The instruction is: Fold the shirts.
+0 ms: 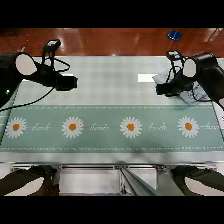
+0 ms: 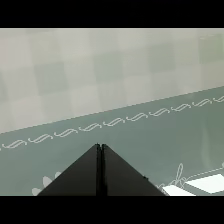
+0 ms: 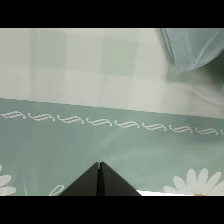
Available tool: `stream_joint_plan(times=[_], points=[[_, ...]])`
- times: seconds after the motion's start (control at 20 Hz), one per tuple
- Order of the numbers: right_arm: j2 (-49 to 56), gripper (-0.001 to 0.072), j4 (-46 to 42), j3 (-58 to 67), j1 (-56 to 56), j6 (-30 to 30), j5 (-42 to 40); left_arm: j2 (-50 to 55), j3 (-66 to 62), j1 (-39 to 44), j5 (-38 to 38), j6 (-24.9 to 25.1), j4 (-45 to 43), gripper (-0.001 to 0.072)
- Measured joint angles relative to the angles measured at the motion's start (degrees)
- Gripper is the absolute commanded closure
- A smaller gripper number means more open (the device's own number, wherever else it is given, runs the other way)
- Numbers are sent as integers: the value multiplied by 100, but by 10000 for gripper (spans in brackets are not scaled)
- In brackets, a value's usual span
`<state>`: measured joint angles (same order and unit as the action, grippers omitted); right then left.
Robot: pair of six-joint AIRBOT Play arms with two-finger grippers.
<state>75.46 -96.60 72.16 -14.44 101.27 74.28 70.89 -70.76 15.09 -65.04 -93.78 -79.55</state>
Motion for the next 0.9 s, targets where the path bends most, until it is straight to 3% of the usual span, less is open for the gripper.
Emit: stream_joint_plan(times=[0.9], points=[[0,687,-15,0,0,0,-214,0,0,0,33,2,2,688]])
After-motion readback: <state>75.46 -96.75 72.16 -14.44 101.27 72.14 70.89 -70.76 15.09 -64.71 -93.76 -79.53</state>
